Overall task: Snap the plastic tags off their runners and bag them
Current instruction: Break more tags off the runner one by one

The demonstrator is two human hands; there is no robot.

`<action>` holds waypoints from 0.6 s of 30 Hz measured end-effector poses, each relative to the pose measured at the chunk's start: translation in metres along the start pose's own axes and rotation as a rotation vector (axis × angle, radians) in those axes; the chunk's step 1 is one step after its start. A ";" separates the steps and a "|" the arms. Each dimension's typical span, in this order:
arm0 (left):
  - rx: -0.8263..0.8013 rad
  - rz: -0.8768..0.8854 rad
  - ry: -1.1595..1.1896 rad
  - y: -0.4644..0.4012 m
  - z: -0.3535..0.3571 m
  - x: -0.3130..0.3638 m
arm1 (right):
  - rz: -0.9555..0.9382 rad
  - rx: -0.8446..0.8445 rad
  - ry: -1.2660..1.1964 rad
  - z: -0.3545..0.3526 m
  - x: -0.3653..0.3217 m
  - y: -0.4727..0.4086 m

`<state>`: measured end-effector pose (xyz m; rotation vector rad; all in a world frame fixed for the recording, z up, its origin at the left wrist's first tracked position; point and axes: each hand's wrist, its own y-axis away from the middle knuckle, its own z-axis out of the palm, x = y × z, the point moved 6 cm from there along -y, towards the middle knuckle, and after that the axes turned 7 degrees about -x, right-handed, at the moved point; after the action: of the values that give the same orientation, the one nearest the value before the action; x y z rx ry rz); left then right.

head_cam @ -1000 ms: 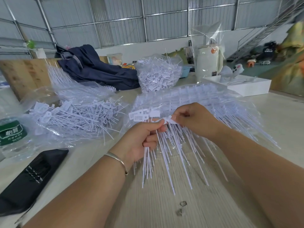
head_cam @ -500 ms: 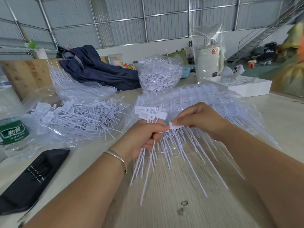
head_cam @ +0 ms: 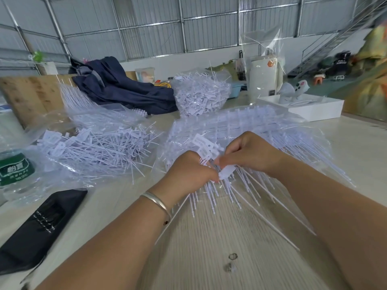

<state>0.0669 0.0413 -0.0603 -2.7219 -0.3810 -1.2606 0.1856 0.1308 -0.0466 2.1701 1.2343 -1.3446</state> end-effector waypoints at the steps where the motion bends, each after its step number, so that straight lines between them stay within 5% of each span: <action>1: 0.036 -0.011 -0.034 -0.001 0.000 0.000 | -0.007 0.013 0.009 0.000 0.000 0.000; 7: 0.336 -0.024 -0.342 0.003 -0.022 -0.004 | -0.036 0.051 0.042 -0.006 -0.002 0.002; 13: 0.256 -0.020 0.297 -0.001 -0.034 -0.026 | -0.141 0.249 0.125 -0.013 -0.011 0.003; 18: 0.268 -0.054 0.296 -0.004 -0.025 -0.023 | -0.090 0.242 0.019 -0.008 -0.001 0.001</action>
<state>0.0336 0.0358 -0.0617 -2.2777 -0.5466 -1.4785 0.1911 0.1351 -0.0418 2.3165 1.2472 -1.5865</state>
